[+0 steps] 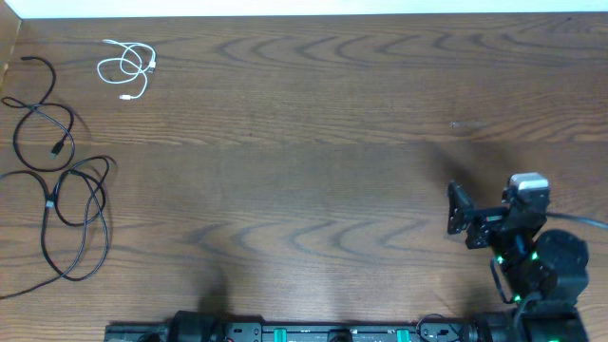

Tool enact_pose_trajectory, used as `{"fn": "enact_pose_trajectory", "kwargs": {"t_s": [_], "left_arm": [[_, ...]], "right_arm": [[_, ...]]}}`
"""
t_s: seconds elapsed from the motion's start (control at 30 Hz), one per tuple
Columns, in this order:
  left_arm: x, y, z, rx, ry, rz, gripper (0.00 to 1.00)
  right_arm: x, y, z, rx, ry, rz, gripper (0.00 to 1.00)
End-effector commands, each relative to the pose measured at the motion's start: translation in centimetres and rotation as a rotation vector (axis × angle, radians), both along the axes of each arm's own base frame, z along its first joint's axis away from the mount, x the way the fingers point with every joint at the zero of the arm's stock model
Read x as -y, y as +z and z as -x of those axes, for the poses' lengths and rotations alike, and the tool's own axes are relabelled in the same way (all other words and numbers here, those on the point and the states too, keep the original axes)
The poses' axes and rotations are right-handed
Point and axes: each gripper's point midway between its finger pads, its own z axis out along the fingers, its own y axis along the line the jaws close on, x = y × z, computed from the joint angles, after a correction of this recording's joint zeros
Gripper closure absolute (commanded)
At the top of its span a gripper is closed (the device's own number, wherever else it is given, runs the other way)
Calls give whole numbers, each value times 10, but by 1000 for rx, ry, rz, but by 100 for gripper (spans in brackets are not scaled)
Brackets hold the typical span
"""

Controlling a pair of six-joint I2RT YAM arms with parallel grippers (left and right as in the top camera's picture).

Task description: Untangle cables

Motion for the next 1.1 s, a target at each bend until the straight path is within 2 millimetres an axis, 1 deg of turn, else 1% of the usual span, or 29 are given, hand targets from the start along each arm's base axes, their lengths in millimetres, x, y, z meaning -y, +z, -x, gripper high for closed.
{"fn": "enact_pose_trajectory", "kwargs": {"t_s": [0.0, 0.13, 0.47, 0.53, 0.67, 0.73, 0.83, 1.07], "left_arm": [[-4, -17, 10, -73, 4, -20, 2], [-4, -17, 10, -73, 4, -20, 3], [-4, -17, 10, -73, 5, -19, 3], [-4, -17, 10, -73, 4, -20, 3], [-4, -17, 10, -73, 5, -19, 2], [-4, -17, 10, -73, 4, -20, 3], [-4, -17, 10, -73, 4, -20, 3], [-4, -17, 10, -73, 4, -20, 3]], "right_arm": [[-7, -11, 3, 80, 70, 68, 1], [-7, -22, 4, 158, 73, 98, 1], [-5, -36, -2, 330, 53, 101, 1], [-2, -39, -2, 326, 34, 104, 1], [3, -38, -3, 328, 2, 110, 1], [5, -44, -3, 306, -7, 112, 1], [8, -61, -3, 235, -15, 113, 1], [18, -60, -3, 235, -58, 117, 1]]}}
